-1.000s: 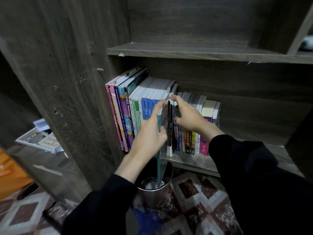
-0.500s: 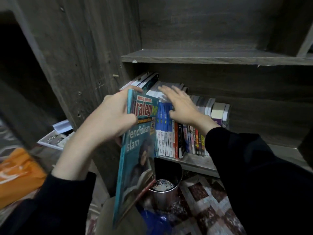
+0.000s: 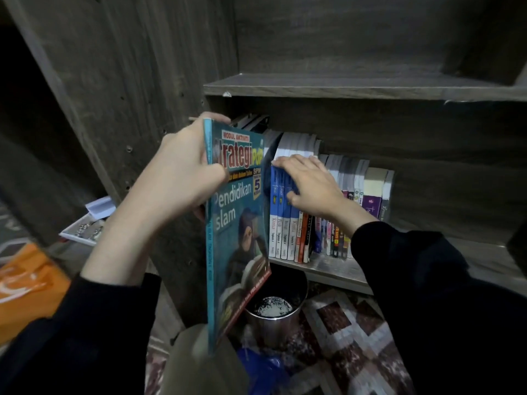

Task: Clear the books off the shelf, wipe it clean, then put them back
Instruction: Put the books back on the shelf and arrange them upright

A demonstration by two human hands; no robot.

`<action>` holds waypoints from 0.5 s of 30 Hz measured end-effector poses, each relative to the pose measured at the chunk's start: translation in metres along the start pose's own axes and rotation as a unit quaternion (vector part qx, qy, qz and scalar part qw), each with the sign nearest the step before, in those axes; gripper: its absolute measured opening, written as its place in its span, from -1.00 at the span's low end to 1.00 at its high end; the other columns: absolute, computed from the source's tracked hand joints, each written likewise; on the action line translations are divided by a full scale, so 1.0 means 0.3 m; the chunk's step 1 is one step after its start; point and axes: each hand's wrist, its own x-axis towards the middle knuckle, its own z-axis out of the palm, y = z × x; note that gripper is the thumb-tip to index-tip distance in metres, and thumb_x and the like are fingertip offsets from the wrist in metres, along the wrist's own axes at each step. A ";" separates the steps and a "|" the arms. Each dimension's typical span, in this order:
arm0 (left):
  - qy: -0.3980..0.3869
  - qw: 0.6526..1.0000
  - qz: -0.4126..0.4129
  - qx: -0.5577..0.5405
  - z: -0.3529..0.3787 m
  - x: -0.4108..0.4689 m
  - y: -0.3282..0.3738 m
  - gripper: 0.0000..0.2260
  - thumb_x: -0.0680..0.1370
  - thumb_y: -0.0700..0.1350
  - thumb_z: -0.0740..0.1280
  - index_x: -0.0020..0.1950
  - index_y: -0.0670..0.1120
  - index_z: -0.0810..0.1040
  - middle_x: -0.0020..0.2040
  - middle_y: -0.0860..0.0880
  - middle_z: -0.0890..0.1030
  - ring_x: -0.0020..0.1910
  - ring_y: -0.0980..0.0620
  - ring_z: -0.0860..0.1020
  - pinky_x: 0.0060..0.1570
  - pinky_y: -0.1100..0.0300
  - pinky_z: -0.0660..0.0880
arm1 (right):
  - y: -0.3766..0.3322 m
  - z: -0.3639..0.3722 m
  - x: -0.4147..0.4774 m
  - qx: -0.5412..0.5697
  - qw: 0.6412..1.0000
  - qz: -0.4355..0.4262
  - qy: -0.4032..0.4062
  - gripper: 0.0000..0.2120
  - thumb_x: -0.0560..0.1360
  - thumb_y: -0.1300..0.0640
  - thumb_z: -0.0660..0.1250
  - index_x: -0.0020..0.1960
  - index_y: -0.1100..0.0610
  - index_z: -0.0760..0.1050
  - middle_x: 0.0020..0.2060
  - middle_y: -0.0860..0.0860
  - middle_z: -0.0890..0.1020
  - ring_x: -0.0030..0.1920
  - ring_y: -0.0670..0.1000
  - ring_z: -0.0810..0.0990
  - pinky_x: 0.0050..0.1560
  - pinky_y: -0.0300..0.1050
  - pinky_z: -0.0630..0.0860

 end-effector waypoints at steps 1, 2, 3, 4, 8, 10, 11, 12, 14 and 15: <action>-0.001 1.000 0.000 0.000 0.001 0.005 0.005 -0.52 0.45 -0.29 0.34 0.28 0.10 0.42 -0.05 0.08 0.60 -0.06 0.13 0.58 -0.19 0.14 0.57 | 0.004 -0.001 -0.005 0.001 1.000 0.001 0.001 -0.37 0.44 0.20 0.29 0.46 -0.01 0.20 0.41 -0.08 0.33 0.44 -0.05 0.20 0.49 0.01 -0.11; -0.002 1.000 0.001 -0.001 0.002 0.009 0.009 -0.52 0.44 -0.29 0.34 0.28 0.10 0.42 -0.02 0.05 0.60 -0.04 0.09 0.58 -0.17 0.11 0.57 | 0.007 -0.002 -0.010 0.002 1.000 0.003 0.002 -0.37 0.43 0.20 0.29 0.46 -0.01 0.20 0.41 -0.08 0.33 0.44 -0.05 0.19 0.49 0.00 -0.11; -0.002 1.000 0.004 -0.001 0.002 0.012 0.013 -0.51 0.43 -0.30 0.35 0.27 0.10 0.42 0.00 0.03 0.61 -0.02 0.06 0.58 -0.14 0.10 0.56 | 0.010 -0.005 -0.015 0.002 1.000 0.004 0.002 -0.37 0.43 0.20 0.29 0.46 -0.01 0.20 0.41 -0.07 0.34 0.44 -0.04 0.19 0.49 -0.01 -0.12; -0.004 1.000 0.008 0.002 0.001 0.015 0.018 -0.51 0.43 -0.30 0.36 0.27 0.11 0.43 0.02 0.03 0.61 -0.01 0.06 0.58 -0.12 0.11 0.56 | 0.013 -0.008 -0.021 0.003 1.000 0.006 0.003 -0.37 0.43 0.20 0.28 0.46 -0.01 0.20 0.41 -0.07 0.34 0.45 -0.04 0.19 0.49 -0.02 -0.13; -0.019 1.000 0.021 -0.006 -0.014 0.013 0.048 -0.49 0.43 -0.31 0.37 0.25 0.17 0.42 -0.01 0.14 0.60 -0.08 0.20 0.58 -0.31 0.14 0.62 | 0.023 -0.021 -0.038 0.001 1.000 0.002 0.005 -0.38 0.43 0.21 0.28 0.46 0.01 0.21 0.41 -0.06 0.34 0.44 -0.03 0.20 0.49 0.00 -0.12; -0.010 0.999 0.034 0.005 -0.016 0.024 0.067 -0.50 0.44 -0.30 0.35 0.28 0.14 0.42 0.03 0.12 0.59 -0.03 0.18 0.58 -0.24 0.17 0.60 | 0.024 -0.023 -0.038 0.000 1.000 0.005 -0.001 -0.38 0.43 0.21 0.27 0.45 0.02 0.21 0.42 -0.03 0.33 0.45 -0.02 0.19 0.49 0.00 -0.12; -0.001 0.999 0.040 0.016 -0.012 0.034 0.074 -0.50 0.45 -0.30 0.34 0.30 0.10 0.42 0.07 0.08 0.59 0.02 0.13 0.57 -0.15 0.19 0.56 | 0.023 -0.024 -0.037 0.002 1.000 0.006 -0.005 -0.39 0.43 0.21 0.28 0.45 0.03 0.21 0.42 -0.03 0.33 0.45 -0.01 0.18 0.49 0.02 -0.13; 0.007 0.999 0.044 0.027 -0.004 0.046 0.078 -0.51 0.45 -0.30 0.32 0.32 0.07 0.42 0.10 0.04 0.58 0.05 0.09 0.56 -0.08 0.20 0.50 | 0.022 -0.023 -0.034 0.007 1.000 0.007 -0.009 -0.39 0.43 0.21 0.27 0.45 0.02 0.21 0.42 -0.03 0.32 0.46 -0.01 0.18 0.50 0.05 -0.13; 0.015 0.998 0.045 0.051 0.020 0.078 0.077 -0.51 0.45 -0.29 0.30 0.35 0.03 0.40 0.14 -0.02 0.57 0.04 0.06 0.53 -0.09 0.26 0.44 | 0.020 -0.024 -0.030 0.022 1.000 0.010 -0.017 -0.38 0.44 0.21 0.27 0.45 0.01 0.20 0.43 -0.06 0.31 0.47 -0.01 0.15 0.51 0.15 -0.14; 0.017 0.997 0.045 0.064 0.034 0.094 0.075 -0.51 0.46 -0.28 0.29 0.36 0.02 0.38 0.16 -0.04 0.56 0.03 0.06 0.52 -0.12 0.28 0.41 | 0.020 -0.025 -0.029 0.029 0.999 0.013 -0.022 -0.38 0.44 0.20 0.27 0.46 0.00 0.19 0.43 -0.07 0.30 0.48 -0.02 0.14 0.51 0.19 -0.13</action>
